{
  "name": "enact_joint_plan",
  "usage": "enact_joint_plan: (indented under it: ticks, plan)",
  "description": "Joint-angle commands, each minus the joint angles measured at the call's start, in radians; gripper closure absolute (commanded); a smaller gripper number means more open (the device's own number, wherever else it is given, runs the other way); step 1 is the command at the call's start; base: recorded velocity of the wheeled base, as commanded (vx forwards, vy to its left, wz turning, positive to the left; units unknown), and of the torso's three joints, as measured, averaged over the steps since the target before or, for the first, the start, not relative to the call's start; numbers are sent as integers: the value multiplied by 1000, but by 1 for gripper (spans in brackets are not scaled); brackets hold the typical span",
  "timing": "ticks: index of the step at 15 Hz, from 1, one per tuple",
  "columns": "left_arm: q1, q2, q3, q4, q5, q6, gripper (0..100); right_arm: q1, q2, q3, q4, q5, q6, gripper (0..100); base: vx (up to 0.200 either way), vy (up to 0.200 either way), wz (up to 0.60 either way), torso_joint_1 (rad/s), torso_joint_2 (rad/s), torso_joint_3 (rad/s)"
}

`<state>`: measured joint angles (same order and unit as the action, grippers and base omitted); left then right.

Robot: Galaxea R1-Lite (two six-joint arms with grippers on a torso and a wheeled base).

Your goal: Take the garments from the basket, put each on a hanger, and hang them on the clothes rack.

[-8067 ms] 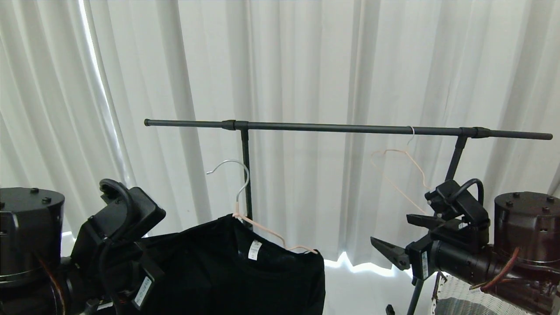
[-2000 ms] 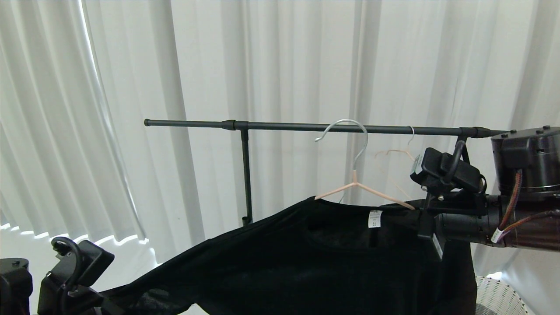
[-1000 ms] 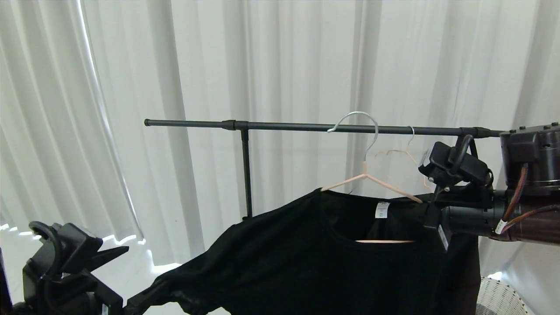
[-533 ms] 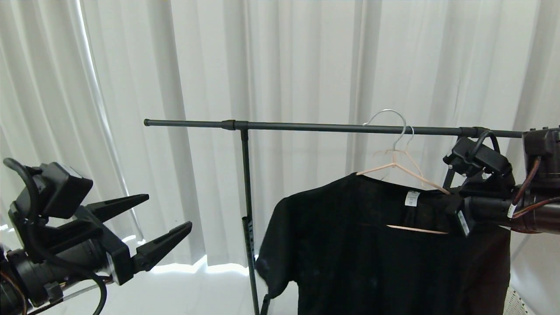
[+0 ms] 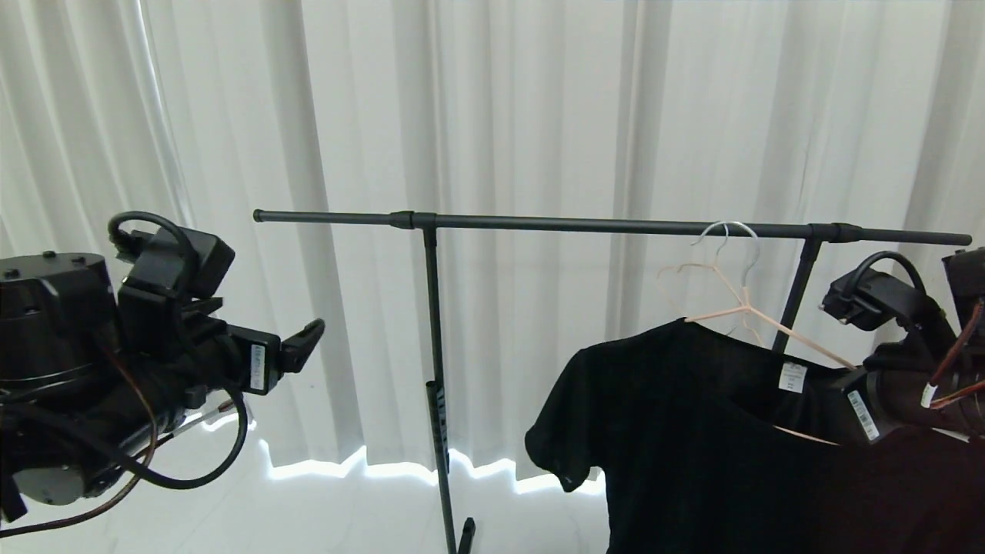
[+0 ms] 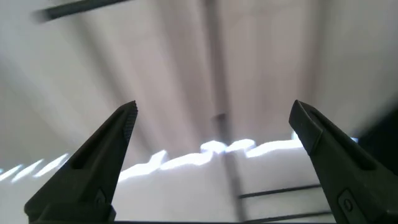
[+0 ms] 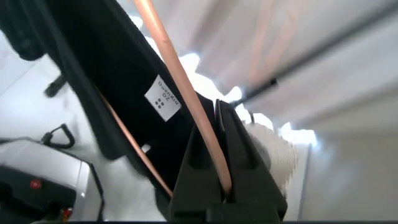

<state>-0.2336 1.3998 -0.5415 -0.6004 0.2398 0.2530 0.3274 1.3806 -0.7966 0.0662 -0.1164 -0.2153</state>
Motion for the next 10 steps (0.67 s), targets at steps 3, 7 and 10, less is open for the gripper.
enact_joint_plan:
  ticks: [3, 7, 10]
  plan:
    - [-12, 131, -5, -2, 88, 46, 0, 4, -26, 0, 49, -120, 67, 100, 0, 0, 0, 0, 0, 0]
    - [-32, 108, 32, -78, 38, 45, 0, 4, -18, -1, 57, -131, 103, 100, 0, 0, 0, 0, 0, 0]
    - [-21, 87, 121, -167, -73, 54, 0, 22, -18, 5, 58, -131, 162, 100, 0, 0, 0, 0, 0, 0]
